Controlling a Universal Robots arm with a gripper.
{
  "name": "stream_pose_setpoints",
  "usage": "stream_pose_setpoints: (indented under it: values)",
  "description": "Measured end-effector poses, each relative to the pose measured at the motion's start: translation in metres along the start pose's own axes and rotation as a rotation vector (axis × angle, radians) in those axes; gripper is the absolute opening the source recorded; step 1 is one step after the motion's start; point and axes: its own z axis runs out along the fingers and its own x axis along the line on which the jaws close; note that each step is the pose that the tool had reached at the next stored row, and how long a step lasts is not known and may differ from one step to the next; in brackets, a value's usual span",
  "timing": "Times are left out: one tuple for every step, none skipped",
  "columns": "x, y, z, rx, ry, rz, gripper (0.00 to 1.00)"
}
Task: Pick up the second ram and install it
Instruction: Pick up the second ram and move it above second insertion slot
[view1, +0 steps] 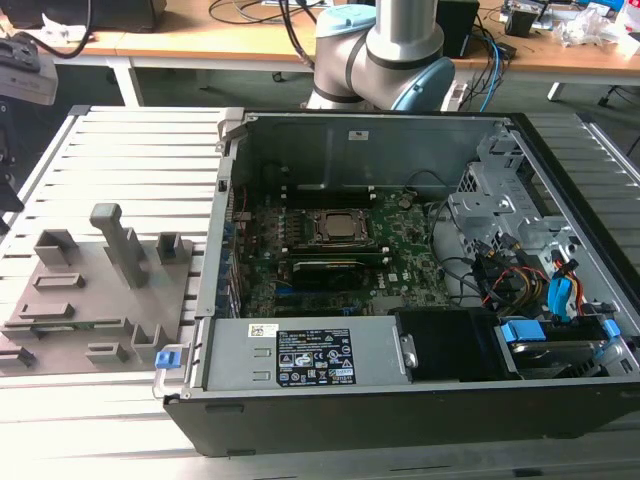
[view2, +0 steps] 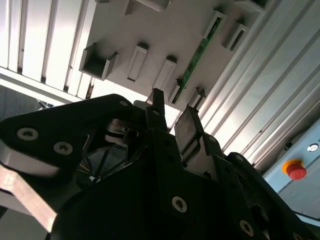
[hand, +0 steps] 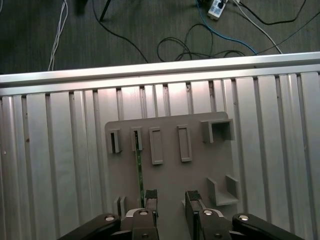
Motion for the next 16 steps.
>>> stream_pose_setpoints:
  values:
    - [0.0000,-0.0001,0.0007,0.0001,0.0000,0.000,0.36]
    - [0.0001,-0.0001,0.0016,0.0001,-0.0001,0.000,0.36]
    - [0.0001,-0.0001,0.0023,0.0001,0.0000,0.000,0.36]
    - [0.0001,-0.0002,0.0035,0.0000,0.0001,0.000,0.36]
    - [0.0001,-0.0002,0.0042,0.0001,0.0000,0.000,0.36]
    - [0.0001,-0.0002,0.0048,0.0001,-0.0001,0.000,0.36]
    - [0.0001,-0.0003,0.0052,0.0001,0.0000,0.000,0.36]
    - [0.0002,-0.0003,0.0063,0.0000,0.0000,0.000,0.36]
    - [0.0002,-0.0003,0.0074,0.0001,0.0000,0.000,0.36]
    - [0.0002,-0.0004,0.0084,0.0000,0.0000,0.000,0.36]
    - [0.0002,-0.0004,0.0092,0.0000,0.0000,0.000,0.36]
    - [0.0003,-0.0005,0.0098,0.0001,0.0000,0.000,0.36]
    - [0.0002,-0.0005,0.0105,0.0001,-0.0001,0.000,0.36]
    - [0.0003,-0.0006,0.0121,0.0001,0.0000,0.000,0.36]
    - [0.0003,-0.0006,0.0132,0.0000,0.0000,0.000,0.36]
    - [0.0004,-0.0007,0.0149,0.0000,0.0000,0.000,0.36]
